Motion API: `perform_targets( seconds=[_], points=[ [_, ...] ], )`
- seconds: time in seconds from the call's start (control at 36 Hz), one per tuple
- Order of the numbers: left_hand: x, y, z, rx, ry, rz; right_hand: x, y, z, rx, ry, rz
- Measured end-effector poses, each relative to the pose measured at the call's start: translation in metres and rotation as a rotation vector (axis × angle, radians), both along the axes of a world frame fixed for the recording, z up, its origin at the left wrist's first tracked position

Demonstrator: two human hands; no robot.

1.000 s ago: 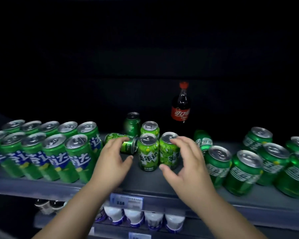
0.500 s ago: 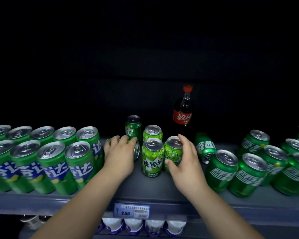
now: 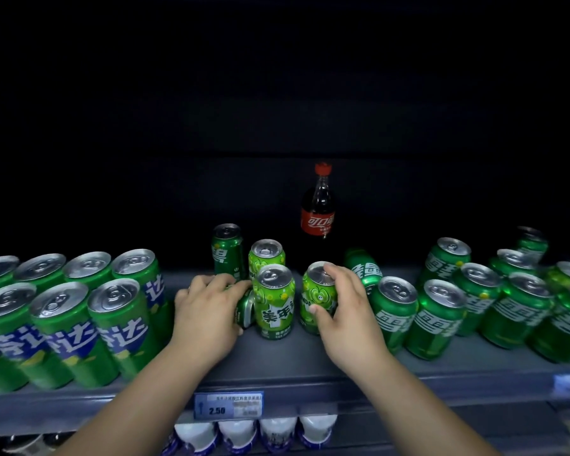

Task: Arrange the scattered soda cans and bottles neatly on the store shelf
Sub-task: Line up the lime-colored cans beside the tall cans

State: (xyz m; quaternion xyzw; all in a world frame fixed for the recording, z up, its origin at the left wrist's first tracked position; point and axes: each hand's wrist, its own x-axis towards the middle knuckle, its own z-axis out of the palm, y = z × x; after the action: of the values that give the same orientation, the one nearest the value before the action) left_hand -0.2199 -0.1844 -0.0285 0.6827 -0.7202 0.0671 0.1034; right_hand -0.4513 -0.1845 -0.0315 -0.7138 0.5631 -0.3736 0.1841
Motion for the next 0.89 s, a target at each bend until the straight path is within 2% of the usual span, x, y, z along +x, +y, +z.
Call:
perform_targets(
  seconds=[0.58,0.89],
  points=[
    [-0.051,0.018,0.002,-0.009,0.005,-0.115,-0.042,0.010,0.001,-0.014,0.002,-0.060],
    [-0.034,0.020,0.007,-0.023,0.314,-0.130,-0.050,0.015,0.003,0.051,-0.018,-0.032]
  ],
)
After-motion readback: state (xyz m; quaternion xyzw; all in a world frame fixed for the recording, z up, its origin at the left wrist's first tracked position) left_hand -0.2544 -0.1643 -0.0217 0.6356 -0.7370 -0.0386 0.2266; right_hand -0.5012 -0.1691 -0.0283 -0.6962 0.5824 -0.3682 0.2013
